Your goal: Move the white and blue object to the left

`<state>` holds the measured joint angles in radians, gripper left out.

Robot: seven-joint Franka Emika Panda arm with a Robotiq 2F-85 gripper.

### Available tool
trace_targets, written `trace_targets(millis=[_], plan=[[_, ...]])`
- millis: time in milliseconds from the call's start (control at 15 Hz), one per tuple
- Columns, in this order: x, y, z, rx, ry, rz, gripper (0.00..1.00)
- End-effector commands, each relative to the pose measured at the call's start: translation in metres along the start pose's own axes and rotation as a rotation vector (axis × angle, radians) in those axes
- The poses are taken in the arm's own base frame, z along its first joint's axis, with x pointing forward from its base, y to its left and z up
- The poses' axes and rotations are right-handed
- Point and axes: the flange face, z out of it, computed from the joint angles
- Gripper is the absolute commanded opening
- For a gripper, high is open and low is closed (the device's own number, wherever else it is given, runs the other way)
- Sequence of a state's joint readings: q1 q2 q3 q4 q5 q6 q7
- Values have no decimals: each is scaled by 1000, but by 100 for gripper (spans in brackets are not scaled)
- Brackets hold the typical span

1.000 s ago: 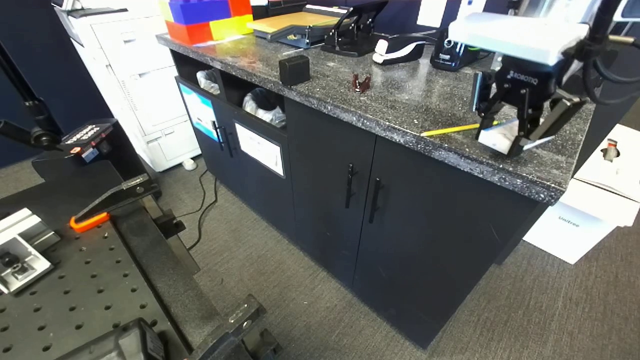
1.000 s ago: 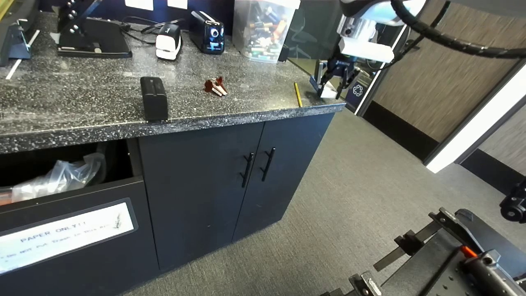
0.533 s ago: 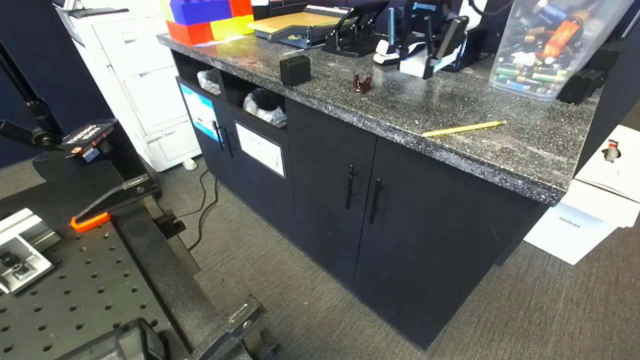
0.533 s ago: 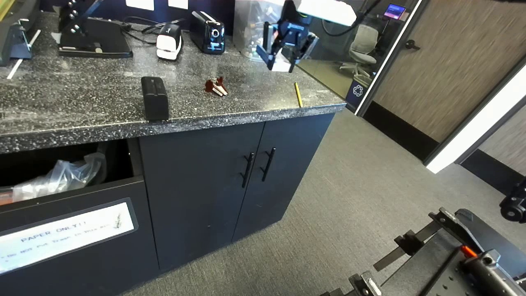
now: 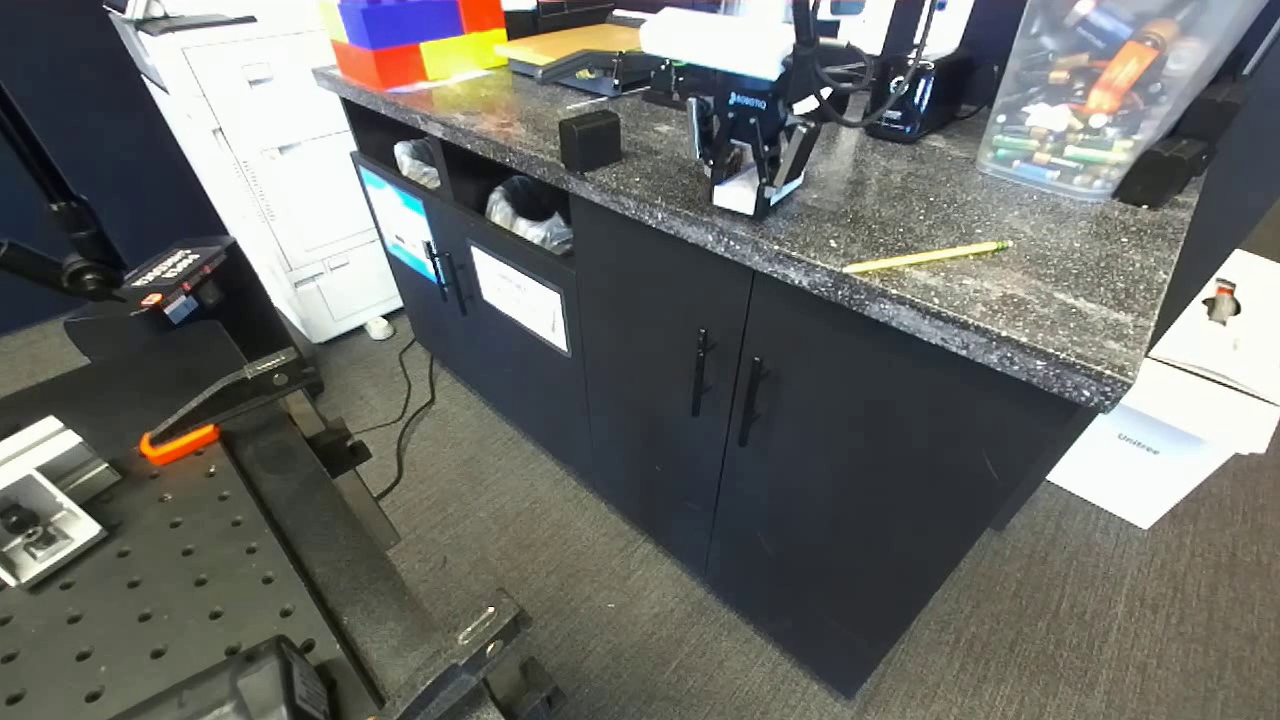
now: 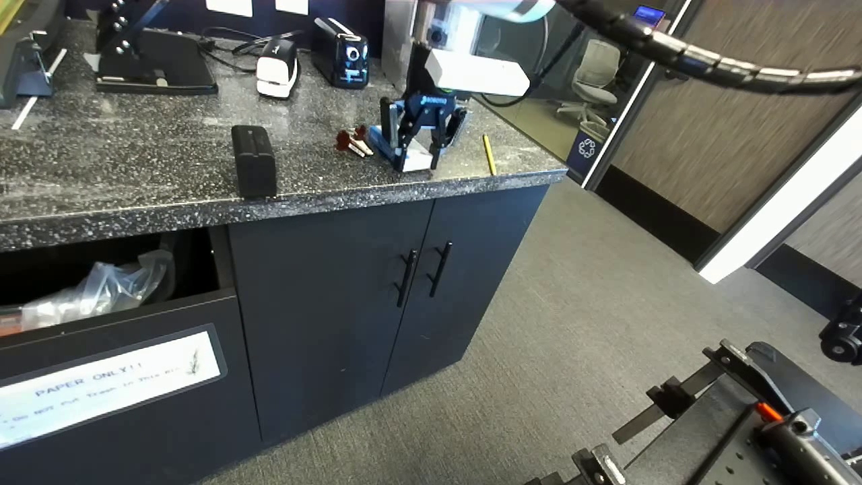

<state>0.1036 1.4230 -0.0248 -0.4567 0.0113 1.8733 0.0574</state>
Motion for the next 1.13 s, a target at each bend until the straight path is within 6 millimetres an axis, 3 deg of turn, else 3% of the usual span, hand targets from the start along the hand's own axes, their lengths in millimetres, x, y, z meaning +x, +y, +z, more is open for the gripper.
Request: trace_targets(millis=[0, 133, 200, 267, 467, 800, 867, 1067], plan=[[3, 8, 8, -31, 35, -25, 34], [3, 10, 6, -30, 38, -20, 34], [4, 10, 6, -29, 39, -19, 40], [4, 10, 4, -26, 40, -21, 84], [3, 1, -21, 7, 12, -29, 98], [-17, -14, -83, 66, -167, -39, 100], [-8, -11, -59, 26, -101, -23, 100], [-14, -14, -85, 38, -140, -29, 100]])
